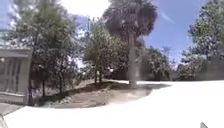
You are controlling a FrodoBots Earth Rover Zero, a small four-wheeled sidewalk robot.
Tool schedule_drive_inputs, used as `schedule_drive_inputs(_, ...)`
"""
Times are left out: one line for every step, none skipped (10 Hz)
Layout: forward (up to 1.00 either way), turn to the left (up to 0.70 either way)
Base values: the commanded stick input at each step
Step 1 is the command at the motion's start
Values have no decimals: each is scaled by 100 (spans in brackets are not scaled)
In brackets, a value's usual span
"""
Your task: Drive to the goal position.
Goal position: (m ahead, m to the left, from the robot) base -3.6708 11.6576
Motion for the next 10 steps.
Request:
schedule_drive_inputs(0, 45)
schedule_drive_inputs(0, 45)
schedule_drive_inputs(0, 45)
schedule_drive_inputs(0, 45)
schedule_drive_inputs(0, 45)
schedule_drive_inputs(0, 45)
schedule_drive_inputs(0, 45)
schedule_drive_inputs(0, 45)
schedule_drive_inputs(0, 45)
schedule_drive_inputs(0, 45)
